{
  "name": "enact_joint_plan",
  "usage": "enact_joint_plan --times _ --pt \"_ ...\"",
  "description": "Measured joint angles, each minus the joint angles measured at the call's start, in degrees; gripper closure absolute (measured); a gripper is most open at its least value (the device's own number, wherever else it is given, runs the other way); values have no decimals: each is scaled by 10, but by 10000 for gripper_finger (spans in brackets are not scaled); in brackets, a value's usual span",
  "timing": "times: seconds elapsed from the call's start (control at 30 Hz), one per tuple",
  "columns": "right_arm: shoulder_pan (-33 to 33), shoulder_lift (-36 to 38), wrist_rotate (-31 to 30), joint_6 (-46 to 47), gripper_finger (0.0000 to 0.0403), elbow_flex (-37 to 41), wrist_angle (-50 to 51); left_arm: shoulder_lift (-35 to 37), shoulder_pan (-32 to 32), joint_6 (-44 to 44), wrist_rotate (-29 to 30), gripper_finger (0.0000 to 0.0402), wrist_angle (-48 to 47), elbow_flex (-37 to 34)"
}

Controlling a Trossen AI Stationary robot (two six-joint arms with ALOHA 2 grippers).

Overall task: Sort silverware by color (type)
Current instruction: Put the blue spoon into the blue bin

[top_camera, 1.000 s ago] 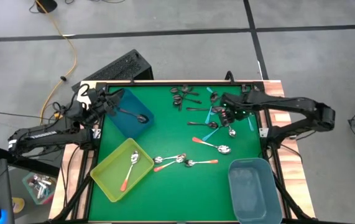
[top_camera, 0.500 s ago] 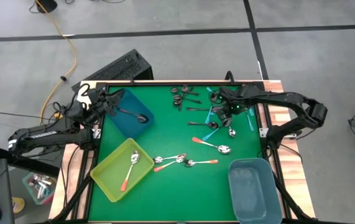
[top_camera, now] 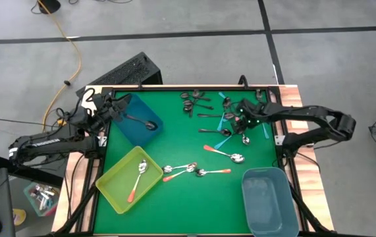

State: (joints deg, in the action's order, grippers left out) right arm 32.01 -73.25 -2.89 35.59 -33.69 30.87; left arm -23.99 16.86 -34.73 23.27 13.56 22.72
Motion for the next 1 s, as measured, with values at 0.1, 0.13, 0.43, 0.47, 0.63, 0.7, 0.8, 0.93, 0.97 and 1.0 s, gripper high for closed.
enact_joint_plan --times 0.1,0.13,0.43,0.47,0.63,0.7,0.8,0.93,0.97,1.0 --pt "-2 -2 0 0 204 5 -5 0 0 -1 0 333 0 0" --pt "-2 -2 0 0 208 5 -5 0 0 -1 0 333 0 0" --pt "-2 -2 0 0 332 5 4 0 0 -1 0 333 0 0" --pt "-2 -1 1 2 348 5 2 0 0 -1 0 333 0 0" --pt "-3 -1 6 3 392 3 -5 0 0 -5 1 333 0 0" --pt "-3 0 8 6 391 3 -5 0 0 -5 0 333 0 0" --pt "-3 10 13 8 392 4 0 0 0 -5 0 333 0 0" --pt "-3 33 15 19 393 5 0 0 0 -5 0 333 -3 0" --pt "-3 41 15 19 393 5 -2 0 0 -5 0 333 -5 0" --pt "-3 51 15 24 394 5 -3 0 0 -5 1 333 -7 0"
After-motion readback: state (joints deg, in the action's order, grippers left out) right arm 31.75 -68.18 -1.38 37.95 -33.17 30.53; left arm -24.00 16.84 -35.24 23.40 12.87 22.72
